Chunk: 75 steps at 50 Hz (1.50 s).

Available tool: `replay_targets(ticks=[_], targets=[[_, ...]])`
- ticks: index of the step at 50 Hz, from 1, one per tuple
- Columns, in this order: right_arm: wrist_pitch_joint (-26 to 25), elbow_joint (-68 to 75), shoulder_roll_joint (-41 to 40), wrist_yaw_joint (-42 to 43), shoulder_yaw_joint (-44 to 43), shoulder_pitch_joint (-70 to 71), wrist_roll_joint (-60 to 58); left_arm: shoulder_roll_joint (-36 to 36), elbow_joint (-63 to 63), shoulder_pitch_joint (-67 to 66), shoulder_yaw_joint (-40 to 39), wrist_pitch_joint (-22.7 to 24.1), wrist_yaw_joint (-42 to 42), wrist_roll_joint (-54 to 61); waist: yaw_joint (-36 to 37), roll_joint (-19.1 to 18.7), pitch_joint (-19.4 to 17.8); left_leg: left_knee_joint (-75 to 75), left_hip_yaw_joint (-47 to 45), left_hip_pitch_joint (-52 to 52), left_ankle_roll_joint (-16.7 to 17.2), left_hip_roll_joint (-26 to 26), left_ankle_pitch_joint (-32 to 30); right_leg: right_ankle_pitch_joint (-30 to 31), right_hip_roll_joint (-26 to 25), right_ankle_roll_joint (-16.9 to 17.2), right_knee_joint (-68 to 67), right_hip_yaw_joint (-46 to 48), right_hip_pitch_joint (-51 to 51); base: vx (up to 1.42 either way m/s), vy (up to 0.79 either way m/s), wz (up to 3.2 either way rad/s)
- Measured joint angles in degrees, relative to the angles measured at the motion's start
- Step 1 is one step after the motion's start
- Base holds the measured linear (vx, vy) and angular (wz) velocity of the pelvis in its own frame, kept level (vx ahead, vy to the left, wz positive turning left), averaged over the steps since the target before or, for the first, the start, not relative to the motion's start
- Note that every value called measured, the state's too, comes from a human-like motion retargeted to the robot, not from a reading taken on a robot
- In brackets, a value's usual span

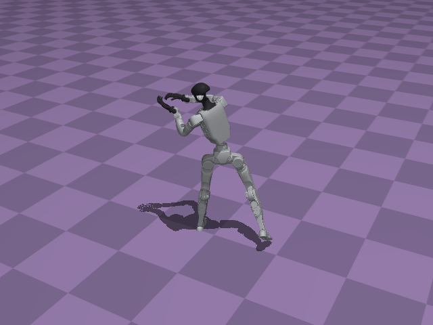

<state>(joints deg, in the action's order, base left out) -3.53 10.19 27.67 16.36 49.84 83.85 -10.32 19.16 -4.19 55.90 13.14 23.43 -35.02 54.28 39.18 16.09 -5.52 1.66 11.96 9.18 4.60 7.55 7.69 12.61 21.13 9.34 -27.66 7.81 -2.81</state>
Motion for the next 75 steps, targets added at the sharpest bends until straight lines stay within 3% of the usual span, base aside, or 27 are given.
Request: replay_targets(ticks=[2,4,6,8,10,12,17,25,30,33,35,37,38,40,42,45,47,50,53,55,60,62,65,68,75], targets=[[0.57,0.78,-2.55,1.68,-0.03,3.74,-0.66,2.60,1.61,1.36,-2.06,0.30,-0.95,-6.28,1.16,1.57,-0.38,-1.98,3.03,0.16,0.57,-0.72,-0.26,1.74,-1.70,1.45,0.02,-3.01,-0.66,0.17,0.06,1.68],[1.17,0.95,-4.69,1.94,-0.44,7.29,-2.34,7.08,1.28,2.48,-3.87,-3.27,-1.94,-19.16,1.49,2.91,-0.87,-3.73,5.83,0.46,1.43,-1.12,0.01,3.38,-3.69,2.79,0.34,-5.50,-1.52,0.15,0.04,1.73],[1.53,1.04,-6.79,2.96,-0.56,10.52,-3.80,8.62,3.87,3.15,-5.51,-2.83,-6.58,-24.99,1.85,4.04,-1.85,-5.72,7.84,0.57,1.94,-1.41,0.30,5.25,-5.38,4.11,0.85,-7.46,-2.43,0.14,0.02,1.67],[1.79,0.84,-8.28,4.86,0.08,13.45,-4.65,7.54,8.63,3.41,-6.62,1.31,-12.96,-25.39,2.68,4.88,-2.91,-6.61,9.98,1.23,2.04,-1.69,0.70,6.99,-7.34,5.42,1.58,-9.91,-3.20,0.11,-0.02,1.46],[2.16,-0.19,-8.19,5.31,1.52,16.80,-6.96,9.54,9.19,3.31,-8.43,-1.36,-15.80,-33.60,3.67,4.90,-3.29,-6.66,12.23,2.37,2.69,-0.33,1.38,8.68,-11.06,5.66,2.47,-12.64,-3.62,0.09,-0.13,1.18],[2.06,-0.94,-9.14,6.78,2.73,20.00,-8.19,8.05,13.94,3.62,-9.48,2.53,-19.17,-31.27,4.46,5.20,-3.99,-6.66,14.13,3.24,3.02,1.27,2.19,10.12,-14.93,5.66,3.08,-15.80,-3.90,0.09,-0.20,0.97],[2.73,-1.85,-11.06,7.62,5.38,24.94,-10.92,8.96,18.03,0.45,-14.33,3.97,-20.95,-34.28,5.50,5.21,-5.76,-6.63,17.09,3.23,2.59,2.11,3.63,11.45,-20.30,5.66,2.67,-22.54,-5.26,0.08,-0.15,0.72],[3.87,-3.34,-11.59,11.24,7.74,26.74,-12.96,7.75,22.50,-2.31,-17.34,3.03,-23.88,-40.46,3.39,3.04,-4.54,-6.66,18.29,1.80,4.17,1.36,-0.41,9.99,-20.43,5.66,2.09,-24.91,-6.91,-0.04,0.00,-0.03],[3.99,-1.74,-9.86,15.19,10.10,26.78,-13.95,6.25,19.54,-0.17,-15.70,2.26,-26.94,-43.26,1.67,2.43,-3.40,-6.66,15.07,2.23,5.18,0.14,-3.27,3.64,-16.69,5.66,1.47,-23.93,-6.19,-0.16,0.04,-0.52],[4.88,0.92,-8.24,14.67,13.32,26.07,-12.89,1.28,16.19,0.36,-14.39,2.64,-29.32,-43.47,2.16,1.57,-2.78,-6.66,11.53,2.93,4.39,-2.65,-5.13,-3.20,-10.47,5.60,0.82,-19.74,-5.04,-0.24,0.10,-0.89],[5.09,3.75,-9.33,14.63,14.27,26.30,-13.01,1.41,14.00,0.84,-13.93,4.05,-29.81,-41.84,0.93,1.57,-2.51,-6.66,8.01,2.33,5.31,-2.55,-5.71,-8.02,-6.87,3.54,0.59,-14.14,-4.70,-0.24,-0.03,-1.41],[6.19,5.68,-8.84,13.16,16.39,26.28,-11.93,-2.44,11.67,0.95,-14.10,5.80,-30.38,-39.53,0.73,-0.08,-1.51,-6.66,4.20,1.99,6.27,-1.74,-6.11,-12.85,-3.07,1.76,0.69,-5.16,-4.17,-0.27,-0.10,-1.75],[6.69,6.46,-8.84,13.22,17.25,26.49,-11.86,-3.89,11.36,1.07,-14.16,8.98,-30.80,-37.65,0.14,-0.52,-1.08,-6.66,1.90,1.67,6.85,-1.11,-6.22,-14.97,-1.21,1.01,0.70,-0.12,-3.89,-0.30,-0.13,-2.09],[6.81,7.35,-8.27,12.25,18.75,26.91,-12.41,-3.46,7.35,0.88,-14.51,6.62,-30.69,-37.84,-1.23,-1.68,0.18,-6.59,-3.49,0.88,7.57,0.66,-6.47,-18.36,2.55,-1.23,0.45,11.73,-3.29,-0.32,-0.16,-2.47],[7.31,7.42,-7.01,10.94,19.98,27.71,-11.73,-4.85,5.77,2.35,-13.72,7.40,-31.22,-35.57,-2.59,-2.69,1.15,-5.83,-9.76,0.41,8.85,3.05,-6.71,-21.11,5.97,-3.79,0.16,26.34,-3.12,-0.35,-0.23,-2.88],[7.17,7.62,-4.73,6.10,21.10,28.06,-8.17,-5.15,-0.15,5.76,-12.19,4.62,-30.56,-33.13,-6.79,-4.97,2.88,-2.75,-18.74,-0.24,10.39,7.36,-6.74,-25.38,6.09,-7.18,2.95,40.24,-2.91,-0.33,-0.31,-2.89],[6.01,8.63,-1.79,2.61,20.57,27.60,-5.47,-10.14,-4.13,11.17,-11.68,6.27,-29.86,-26.94,-9.72,-6.31,3.27,0.12,-24.11,-0.75,10.40,9.46,-6.55,-26.75,5.09,-5.73,4.59,36.24,-0.19,-0.29,-0.34,-2.57],[3.13,13.52,0.15,2.05,17.95,24.36,-4.98,-13.69,-15.03,19.09,-12.34,1.46,-25.47,-22.35,-17.35,-9.12,3.79,5.09,-32.10,-2.99,9.65,14.13,-6.59,-28.19,2.95,-4.14,2.44,24.57,5.33,-0.21,-0.40,-2.46],[-0.68,21.19,1.27,1.01,13.82,19.84,-2.91,-14.69,-30.83,27.92,-9.39,-4.75,-18.65,-14.51,-27.02,-11.17,3.38,10.53,-38.74,-5.22,6.36,17.61,-8.10,-28.39,1.02,-4.07,0.53,16.71,9.81,-0.14,-0.37,-2.30],[-3.26,27.39,-2.69,2.70,7.42,16.43,0.22,-9.04,-42.12,32.18,-1.22,-8.83,-10.33,-6.72,-37.51,-9.81,2.85,13.89,-41.46,-7.51,5.51,19.54,-10.22,-29.18,-0.62,-4.71,0.07,11.46,11.48,-0.06,-0.38,-2.23],[-5.51,29.44,4.01,3.28,0.97,9.75,7.92,-12.68,-57.60,40.12,18.41,-19.75,3.15,-2.00,-54.88,-11.14,2.08,18.30,-43.95,-12.71,4.21,21.46,-15.44,-28.39,-5.08,-3.15,4.92,0.83,12.19,0.02,-0.26,-2.08],[-5.11,27.63,5.92,5.28,-0.79,6.55,11.39,-15.12,-60.40,41.29,20.34,-18.41,3.47,7.06,-61.83,-12.38,2.42,20.29,-43.86,-14.23,3.08,21.42,-16.45,-27.68,-6.69,-2.14,7.69,-3.46,12.14,0.10,-0.17,-2.19],[-5.23,23.70,10.69,4.87,-0.66,3.69,13.66,-18.68,-63.73,42.78,20.74,-20.04,5.94,14.38,-69.61,-15.61,2.52,23.83,-40.88,-15.42,2.83,20.69,-18.49,-25.85,-9.49,-0.91,12.63,-10.62,12.15,0.13,-0.14,-2.47],[-4.49,20.80,13.07,3.95,-4.52,0.16,14.34,-20.01,-64.30,42.64,20.23,-21.49,9.44,15.36,-74.95,-16.56,2.15,25.29,-32.03,-16.53,4.49,16.68,-21.52,-23.33,-11.86,0.57,17.48,-18.69,12.10,0.11,-0.11,-2.77],[-2.89,16.41,17.27,4.73,-10.87,-5.73,16.75,-23.02,-62.92,42.60,24.62,-19.23,10.15,13.61,-76.70,-18.55,-0.20,25.70,-7.94,-19.23,10.40,4.47,-29.75,-16.87,-15.68,5.66,29.94,-34.08,10.56,0.11,-0.06,-2.53]])
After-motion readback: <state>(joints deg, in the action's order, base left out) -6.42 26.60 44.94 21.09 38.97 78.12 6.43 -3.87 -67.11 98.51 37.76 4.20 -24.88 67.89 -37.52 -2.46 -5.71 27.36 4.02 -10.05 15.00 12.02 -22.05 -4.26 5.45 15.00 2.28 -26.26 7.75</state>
